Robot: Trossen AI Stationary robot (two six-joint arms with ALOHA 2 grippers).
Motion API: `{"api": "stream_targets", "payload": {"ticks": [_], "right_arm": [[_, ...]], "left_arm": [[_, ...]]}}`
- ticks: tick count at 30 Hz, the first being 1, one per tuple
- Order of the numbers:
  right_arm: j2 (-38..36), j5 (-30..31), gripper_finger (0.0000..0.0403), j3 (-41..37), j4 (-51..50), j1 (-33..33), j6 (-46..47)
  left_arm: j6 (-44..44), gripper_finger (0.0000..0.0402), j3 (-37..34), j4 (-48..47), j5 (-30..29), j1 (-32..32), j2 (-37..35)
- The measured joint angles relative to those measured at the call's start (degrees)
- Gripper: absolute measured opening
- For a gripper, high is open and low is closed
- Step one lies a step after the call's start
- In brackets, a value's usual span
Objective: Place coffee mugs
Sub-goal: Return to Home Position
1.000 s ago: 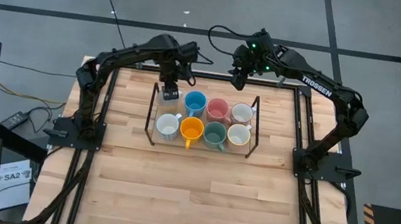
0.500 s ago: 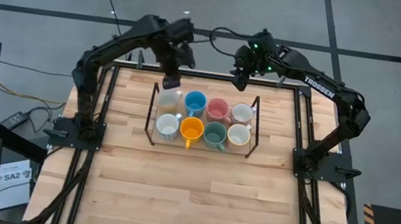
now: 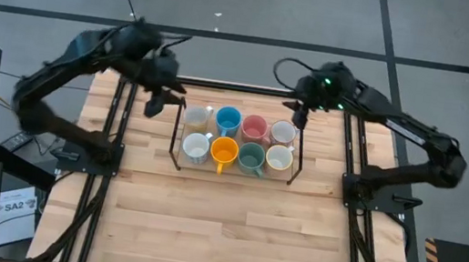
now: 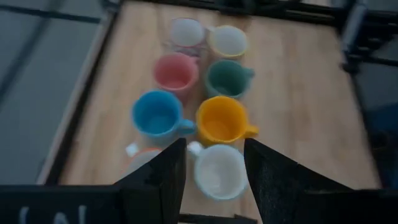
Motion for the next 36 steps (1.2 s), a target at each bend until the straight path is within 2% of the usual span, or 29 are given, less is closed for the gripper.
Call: {"api": "stream_targets", "payload": {"ticks": [8, 14, 20, 23, 27, 36], "right_arm": [[-15.0, 0.0, 0.0161, -10.3, 1.6, 0.0, 2.6], [-22.8, -0.1, 0.0161, -13.8, 1.9, 0.0, 3.2], [-27.8, -0.2, 0.0161, -15.6, 2.8, 0.0, 5.2], [-29.7, -0.5, 0.0161, -16.6, 3.4, 0.0, 6.1], [-32.4, -4.0, 0.0161, -19.5, 5.4, 0.0, 6.0], [-39.5, -4.8, 0.0161, -26.5, 10.2, 0.0, 7.7]], "left_arm": [[-8.1, 0.0167, -34.1, 23.3, -12.5, -0.4, -25.7], [-9.7, 0.0167, -56.4, 38.9, -13.5, -0.4, -43.7], [-13.1, 0.0167, -73.9, 53.5, -14.6, -0.3, -57.6], [-13.5, 0.0167, -80.9, 60.9, -16.3, -0.3, -62.3], [-13.6, 0.0167, -88.3, 68.7, -17.5, -0.3, -66.1], [-16.0, 0.0167, -100.7, 84.5, -19.0, -0.3, -68.6]]}}
